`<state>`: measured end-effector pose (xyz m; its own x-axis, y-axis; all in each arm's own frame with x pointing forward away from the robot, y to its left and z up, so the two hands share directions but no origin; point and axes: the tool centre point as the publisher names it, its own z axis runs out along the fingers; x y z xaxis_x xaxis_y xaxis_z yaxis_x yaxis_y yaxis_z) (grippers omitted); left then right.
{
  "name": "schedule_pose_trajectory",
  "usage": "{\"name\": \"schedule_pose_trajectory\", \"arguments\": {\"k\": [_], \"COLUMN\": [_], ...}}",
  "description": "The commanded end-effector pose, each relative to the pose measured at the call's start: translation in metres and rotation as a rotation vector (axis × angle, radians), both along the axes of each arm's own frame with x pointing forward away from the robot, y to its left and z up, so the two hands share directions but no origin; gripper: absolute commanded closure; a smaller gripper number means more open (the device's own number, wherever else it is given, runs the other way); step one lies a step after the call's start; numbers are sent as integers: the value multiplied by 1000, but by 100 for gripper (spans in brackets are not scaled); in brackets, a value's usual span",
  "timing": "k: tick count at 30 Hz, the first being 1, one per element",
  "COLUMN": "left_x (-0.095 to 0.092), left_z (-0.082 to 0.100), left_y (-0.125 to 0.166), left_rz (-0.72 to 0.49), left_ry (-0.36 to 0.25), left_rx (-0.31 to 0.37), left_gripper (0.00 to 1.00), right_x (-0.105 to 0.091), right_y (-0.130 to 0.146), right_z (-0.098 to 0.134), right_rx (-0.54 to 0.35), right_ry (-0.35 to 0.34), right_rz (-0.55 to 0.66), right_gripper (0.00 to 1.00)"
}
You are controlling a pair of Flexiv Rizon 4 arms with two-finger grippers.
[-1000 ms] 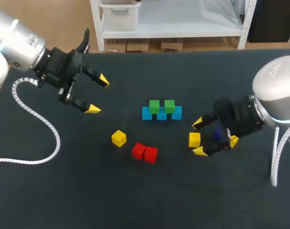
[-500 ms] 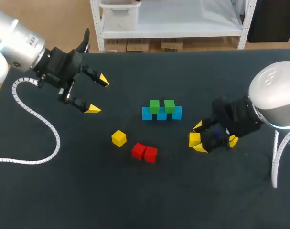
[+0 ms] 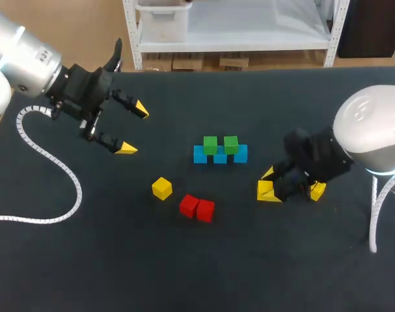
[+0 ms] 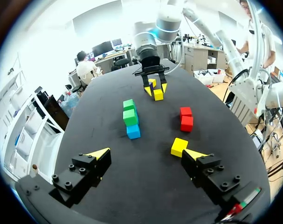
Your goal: Place the blue cubes, place green cubes on the blue cubes, place the yellow cubes on the green cubes, then place the red cubes on the yellow cubes, and place purple cube on the red cubes.
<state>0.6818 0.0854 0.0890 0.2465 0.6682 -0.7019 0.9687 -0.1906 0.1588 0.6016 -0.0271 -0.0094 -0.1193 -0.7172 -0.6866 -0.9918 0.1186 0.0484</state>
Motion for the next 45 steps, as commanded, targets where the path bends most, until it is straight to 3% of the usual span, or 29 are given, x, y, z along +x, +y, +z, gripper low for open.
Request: {"name": "schedule_pose_trajectory", "arguments": {"k": [1, 2, 3, 5, 11, 16, 26, 35, 45], "left_x": [0, 0, 0, 0, 0, 0, 0, 0, 0], "left_z": [-1, -1, -1, -1, -1, -1, -1, -1, -1], "left_y": [1, 1, 1, 1, 1, 1, 1, 1, 1], "left_rz": [-1, -1, -1, -1, -1, -1, -1, -1, -1], "left_ry": [-2, -2, -2, -2, -2, -2, -2, -2, -2], "left_rx": [-2, -2, -2, -2, -2, -2, -2, -2, -2], "left_gripper": [0, 0, 0, 0, 0, 0, 0, 0, 0], "right_x": [2, 2, 2, 3, 7, 14, 56, 88, 85], "right_y": [0, 0, 0, 0, 5, 18, 50, 74, 89], "right_z": [1, 1, 1, 2, 18, 47, 92, 95, 74], "right_rx": [-5, -6, -7, -8, -10, -2, -24, -28, -11], "right_ry": [4, 4, 4, 2, -7, 17, 26, 3, 2], "right_rz": [0, 0, 0, 0, 11, 49, 149, 170, 168], "right_gripper": [52, 55, 64, 100, 100, 100, 100, 100, 100]}}
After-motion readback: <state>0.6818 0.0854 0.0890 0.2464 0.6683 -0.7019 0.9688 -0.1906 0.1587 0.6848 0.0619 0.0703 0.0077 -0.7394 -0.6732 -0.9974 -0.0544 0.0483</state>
